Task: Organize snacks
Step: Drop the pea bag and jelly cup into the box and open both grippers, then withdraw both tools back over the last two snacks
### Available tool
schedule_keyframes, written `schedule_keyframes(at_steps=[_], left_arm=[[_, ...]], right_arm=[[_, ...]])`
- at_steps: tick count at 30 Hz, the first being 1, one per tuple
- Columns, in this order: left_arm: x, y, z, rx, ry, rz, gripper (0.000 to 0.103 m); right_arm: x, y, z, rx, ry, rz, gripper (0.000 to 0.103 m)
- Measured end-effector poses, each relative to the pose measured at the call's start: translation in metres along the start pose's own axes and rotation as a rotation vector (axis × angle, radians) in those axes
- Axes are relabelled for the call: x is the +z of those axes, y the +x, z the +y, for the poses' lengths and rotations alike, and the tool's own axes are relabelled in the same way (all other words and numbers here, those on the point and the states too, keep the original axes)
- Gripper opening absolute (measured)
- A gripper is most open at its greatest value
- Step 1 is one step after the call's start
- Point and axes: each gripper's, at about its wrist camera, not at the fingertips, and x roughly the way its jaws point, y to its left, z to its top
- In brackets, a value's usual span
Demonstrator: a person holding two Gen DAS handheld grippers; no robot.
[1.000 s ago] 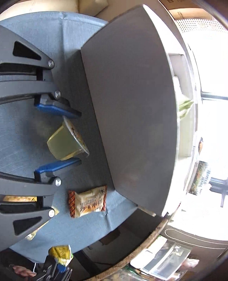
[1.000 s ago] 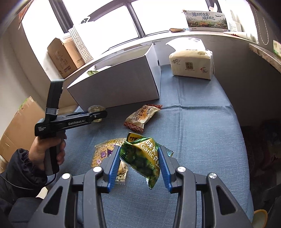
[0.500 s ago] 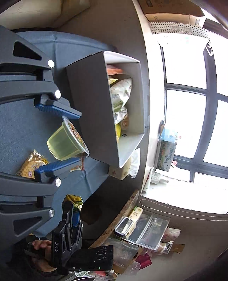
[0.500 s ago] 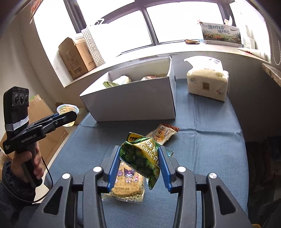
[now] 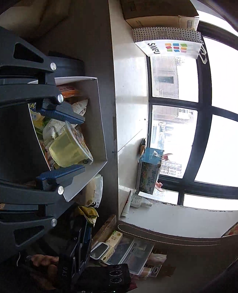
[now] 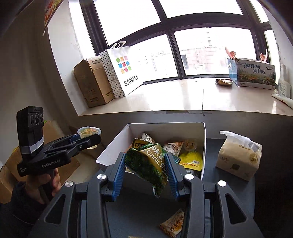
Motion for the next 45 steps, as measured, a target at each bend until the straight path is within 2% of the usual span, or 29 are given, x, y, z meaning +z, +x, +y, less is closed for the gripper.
schedule_keyframes(at_steps=[2,5,9,10,11,12,13,14,16,19,24,29,33,36,38,42,45], left_arm=[[0.009,0.019,0.005,0.026,0.006,0.025,0.05],[0.018,0.046,0.012,0.058,0.011,0.061,0.05],[0.022,0.073,0.025,0.102,-0.011,0.107,0.051],[0.022,0.08,0.029,0.106,-0.016,0.129,0.055],[0.022,0.086,0.032,0.119,-0.025,0.159,0.073],[0.02,0.09,0.035,0.135,-0.037,0.174,0.085],[0.018,0.09,0.038,0.14,-0.047,0.166,0.102],[0.017,0.087,0.04,0.129,-0.054,0.149,0.103],[0.015,0.085,0.042,0.118,-0.064,0.15,0.103],[0.011,0.083,0.041,0.131,-0.045,0.159,0.103],[-0.001,0.067,0.03,0.126,-0.01,0.153,0.103],[-0.019,0.026,0.009,0.068,0.029,0.105,0.103],[-0.033,-0.014,-0.009,0.005,0.024,0.051,0.103],[-0.043,-0.036,-0.022,-0.036,0.008,0.035,0.103],[-0.052,-0.048,-0.032,-0.028,0.024,0.019,0.103],[-0.076,-0.063,-0.049,-0.035,0.065,0.037,0.103],[-0.101,-0.067,-0.056,-0.065,0.057,0.073,0.103]], right_arm=[[0.014,0.022,-0.004,-0.038,-0.027,0.017,0.046],[0.029,0.056,-0.021,-0.039,0.014,0.065,0.046],[0.042,0.088,-0.034,-0.084,-0.005,0.105,0.048],[0.044,0.094,-0.039,-0.086,0.009,0.113,0.05],[0.047,0.1,-0.046,-0.084,0.042,0.128,0.065],[0.049,0.106,-0.054,-0.08,0.081,0.147,0.091],[0.049,0.108,-0.059,-0.086,0.103,0.144,0.099],[0.05,0.106,-0.062,-0.1,0.109,0.121,0.103],[0.05,0.103,-0.068,-0.111,0.129,0.092,0.103],[0.044,0.101,-0.074,-0.077,0.177,0.097,0.103],[0.03,0.086,-0.068,-0.071,0.164,0.095,0.103],[0.004,0.047,-0.045,0.009,0.105,0.082,0.103],[-0.02,0.007,-0.015,0.019,0.013,0.054,0.103],[-0.036,-0.023,0.0,0.035,0.002,0.008,0.103],[-0.047,-0.039,0.007,0.046,0.016,-0.01,0.103],[-0.074,-0.066,0.014,0.07,0.047,-0.039,0.103],[-0.101,-0.077,0.017,0.032,0.043,-0.021,0.103]])
